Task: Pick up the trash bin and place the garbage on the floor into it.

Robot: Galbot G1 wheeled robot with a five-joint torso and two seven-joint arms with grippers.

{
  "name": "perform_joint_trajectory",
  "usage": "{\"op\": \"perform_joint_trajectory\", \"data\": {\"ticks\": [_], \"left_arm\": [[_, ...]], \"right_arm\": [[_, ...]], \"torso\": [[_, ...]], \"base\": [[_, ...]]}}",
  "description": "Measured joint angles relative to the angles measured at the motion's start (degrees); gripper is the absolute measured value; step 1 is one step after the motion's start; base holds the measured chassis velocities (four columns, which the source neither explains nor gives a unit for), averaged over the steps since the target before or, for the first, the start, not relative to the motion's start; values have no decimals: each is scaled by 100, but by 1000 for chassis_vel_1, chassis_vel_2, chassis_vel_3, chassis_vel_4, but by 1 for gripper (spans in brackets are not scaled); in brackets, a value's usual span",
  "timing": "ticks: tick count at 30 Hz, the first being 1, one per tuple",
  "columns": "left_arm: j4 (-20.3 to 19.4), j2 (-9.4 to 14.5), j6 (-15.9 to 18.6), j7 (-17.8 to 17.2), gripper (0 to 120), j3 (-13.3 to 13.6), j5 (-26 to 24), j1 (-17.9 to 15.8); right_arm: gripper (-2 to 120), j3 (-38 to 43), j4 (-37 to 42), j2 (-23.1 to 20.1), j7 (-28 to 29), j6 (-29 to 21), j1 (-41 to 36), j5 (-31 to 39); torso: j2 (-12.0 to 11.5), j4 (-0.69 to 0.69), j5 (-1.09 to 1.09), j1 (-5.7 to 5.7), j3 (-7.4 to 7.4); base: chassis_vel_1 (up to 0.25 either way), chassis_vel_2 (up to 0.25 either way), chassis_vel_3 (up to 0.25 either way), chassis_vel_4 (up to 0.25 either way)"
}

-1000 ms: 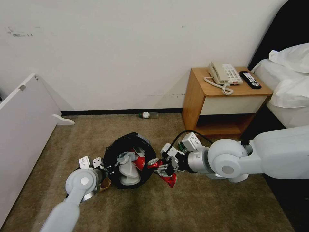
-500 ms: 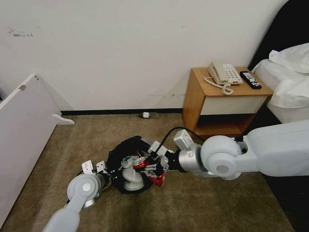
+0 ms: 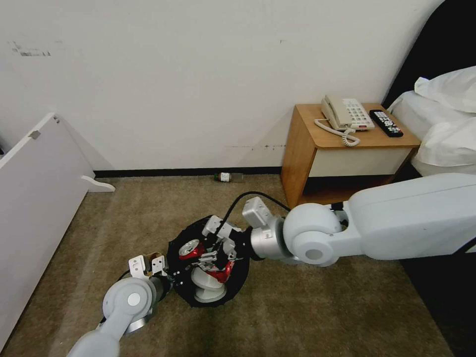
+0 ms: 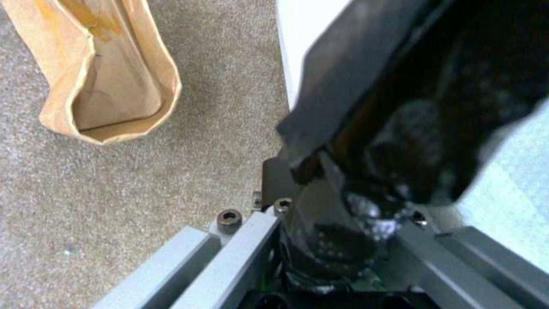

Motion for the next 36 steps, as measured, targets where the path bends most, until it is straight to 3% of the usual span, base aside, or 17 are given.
{"op": "perform_joint_trajectory", "data": {"ticks": [36], "left_arm": [[-36,-44,22,-94,0,23,-110,37]], "right_arm": [[38,-194,-206,396,-278,8,53,-854]], "torso": [[-2,1,1,0,1]], "base": [[0,0,0,0]]}}
